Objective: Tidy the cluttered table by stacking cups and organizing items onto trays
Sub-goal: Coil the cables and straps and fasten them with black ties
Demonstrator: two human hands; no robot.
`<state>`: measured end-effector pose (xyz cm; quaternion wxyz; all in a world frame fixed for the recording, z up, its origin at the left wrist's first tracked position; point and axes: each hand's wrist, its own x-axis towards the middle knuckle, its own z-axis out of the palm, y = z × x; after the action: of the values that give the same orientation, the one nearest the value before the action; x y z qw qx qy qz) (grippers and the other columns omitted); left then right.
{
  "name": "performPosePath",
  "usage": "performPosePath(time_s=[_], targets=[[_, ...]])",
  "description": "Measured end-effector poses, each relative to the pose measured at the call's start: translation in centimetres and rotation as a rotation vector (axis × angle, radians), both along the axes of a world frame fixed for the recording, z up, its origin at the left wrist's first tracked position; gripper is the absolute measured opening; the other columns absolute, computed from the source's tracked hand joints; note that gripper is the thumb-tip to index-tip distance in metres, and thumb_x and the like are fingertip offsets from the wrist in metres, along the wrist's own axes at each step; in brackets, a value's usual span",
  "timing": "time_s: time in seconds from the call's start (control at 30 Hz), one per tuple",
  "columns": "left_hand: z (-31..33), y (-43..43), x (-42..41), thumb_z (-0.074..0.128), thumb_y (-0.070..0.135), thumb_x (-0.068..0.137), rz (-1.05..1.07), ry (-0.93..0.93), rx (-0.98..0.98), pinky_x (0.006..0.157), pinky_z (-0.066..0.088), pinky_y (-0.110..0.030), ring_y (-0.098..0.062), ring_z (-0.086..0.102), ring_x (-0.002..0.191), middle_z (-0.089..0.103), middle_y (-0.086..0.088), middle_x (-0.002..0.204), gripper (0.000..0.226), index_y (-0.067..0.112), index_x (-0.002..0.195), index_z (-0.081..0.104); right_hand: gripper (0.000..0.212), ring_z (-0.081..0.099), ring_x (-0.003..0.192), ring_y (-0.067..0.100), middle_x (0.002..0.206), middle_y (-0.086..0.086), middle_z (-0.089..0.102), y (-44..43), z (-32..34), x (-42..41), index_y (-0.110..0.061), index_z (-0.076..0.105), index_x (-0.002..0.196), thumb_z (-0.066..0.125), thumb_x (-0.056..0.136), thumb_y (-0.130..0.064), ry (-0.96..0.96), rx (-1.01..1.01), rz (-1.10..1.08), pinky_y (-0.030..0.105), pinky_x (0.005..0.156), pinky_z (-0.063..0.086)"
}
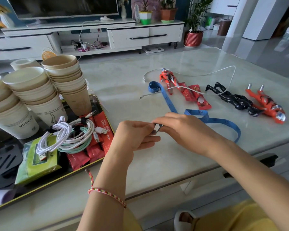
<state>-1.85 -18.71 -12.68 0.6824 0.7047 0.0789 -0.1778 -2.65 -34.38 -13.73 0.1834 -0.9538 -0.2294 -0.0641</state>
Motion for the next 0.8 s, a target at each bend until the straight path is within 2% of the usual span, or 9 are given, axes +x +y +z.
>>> performPosePath(time_s=[0.1, 0.2, 0.27, 0.33, 0.43, 0.5, 0.6, 0.7, 0.8], targets=[[0.0, -0.1, 0.0, 0.057, 0.016, 0.091, -0.048, -0.046, 0.077, 0.061, 0.052, -0.018, -0.007, 0.063, 0.06, 0.069, -0.001, 0.077, 0.015, 0.016, 0.078, 0.066, 0.024, 0.059, 0.093, 0.018, 0.102, 0.0, 0.064, -0.1, 0.1, 0.2, -0.017, 0.061, 0.115, 0.049, 0.095, -0.021, 0.066, 0.128, -0.01, 0.04, 0.079, 0.046], [-0.2, 0.0, 0.2, 0.057, 0.018, 0.091, -0.032, -0.035, 0.118, 0.064, 0.048, -0.019, -0.006, 0.061, 0.065, 0.069, 0.001, 0.077, 0.015, 0.015, 0.08, 0.067, 0.022, 0.058, 0.079, 0.017, 0.087, 0.0, 0.065, -0.2, -0.1, 0.3, -0.012, 0.064, 0.103, 0.052, 0.093, -0.027, 0.07, 0.159, -0.036, 0.039, 0.071, 0.047], [-0.3, -0.1, 0.3, 0.059, 0.016, 0.089, 0.021, 0.005, 0.059, 0.066, 0.047, -0.021, -0.007, 0.064, 0.068, 0.071, 0.0, 0.078, 0.012, 0.014, 0.081, 0.068, 0.026, 0.054, 0.065, 0.015, 0.073, -0.003, 0.059, -0.3, -0.2, 0.3, -0.01, 0.063, 0.094, 0.051, 0.092, -0.033, 0.037, 0.151, -0.078, 0.032, 0.06, 0.043], [-0.3, -0.2, 0.2, 0.061, 0.014, 0.088, 0.091, 0.058, -0.049, 0.065, 0.047, -0.022, -0.008, 0.066, 0.069, 0.072, 0.001, 0.073, 0.011, 0.013, 0.08, 0.068, 0.028, 0.045, 0.055, 0.009, 0.063, -0.01, 0.048, -0.3, -0.3, 0.3, -0.01, 0.057, 0.084, 0.049, 0.093, -0.036, -0.01, 0.135, -0.098, 0.026, 0.052, 0.033], [-0.4, -0.7, 0.2, 0.061, 0.013, 0.088, 0.184, 0.112, -0.156, 0.058, 0.045, -0.02, -0.006, 0.065, 0.06, 0.07, 0.003, 0.063, 0.013, 0.012, 0.075, 0.066, 0.027, 0.039, 0.051, 0.006, 0.062, -0.011, 0.041, 0.5, -0.4, -0.1, -0.016, 0.047, 0.078, 0.044, 0.093, -0.039, -0.065, 0.074, -0.109, 0.022, 0.047, 0.026], [-0.5, -0.9, 0.2, 0.061, 0.015, 0.088, 0.217, 0.117, -0.161, 0.058, 0.045, -0.021, -0.005, 0.063, 0.057, 0.069, 0.004, 0.06, 0.015, 0.012, 0.074, 0.066, 0.026, 0.039, 0.051, 0.006, 0.066, -0.011, 0.042, 1.3, -0.5, -0.4, -0.02, 0.041, 0.08, 0.042, 0.092, -0.043, -0.092, 0.028, -0.119, 0.024, 0.047, 0.027], [-0.6, -0.8, 0.3, 0.062, 0.016, 0.087, 0.202, 0.154, -0.153, 0.061, 0.046, -0.024, -0.009, 0.066, 0.067, 0.071, 0.001, 0.065, 0.011, 0.012, 0.077, 0.066, 0.025, 0.041, 0.058, 0.014, 0.07, -0.01, 0.041, 1.7, -0.7, -0.2, -0.02, 0.04, 0.083, 0.041, 0.094, -0.042, -0.115, 0.0, -0.152, 0.031, 0.053, 0.028], [-0.5, -0.5, 0.6, 0.059, 0.016, 0.086, 0.122, 0.196, -0.139, 0.06, 0.047, -0.027, -0.015, 0.069, 0.077, 0.072, -0.005, 0.078, 0.009, 0.013, 0.08, 0.064, 0.024, 0.046, 0.065, 0.018, 0.071, -0.008, 0.046, 0.9, -0.3, 0.2, -0.011, 0.053, 0.088, 0.046, 0.095, -0.034, -0.051, 0.074, -0.107, 0.037, 0.059, 0.038], [-0.4, -0.4, 0.6, 0.061, 0.023, 0.087, 0.058, 0.172, -0.099, 0.062, 0.05, -0.027, -0.015, 0.069, 0.075, 0.072, -0.004, 0.078, 0.011, 0.015, 0.081, 0.066, 0.017, 0.056, 0.08, 0.018, 0.086, -0.002, 0.06, 0.1, 0.0, 0.2, -0.011, 0.061, 0.102, 0.049, 0.095, -0.022, 0.052, 0.141, -0.002, 0.041, 0.071, 0.046]])
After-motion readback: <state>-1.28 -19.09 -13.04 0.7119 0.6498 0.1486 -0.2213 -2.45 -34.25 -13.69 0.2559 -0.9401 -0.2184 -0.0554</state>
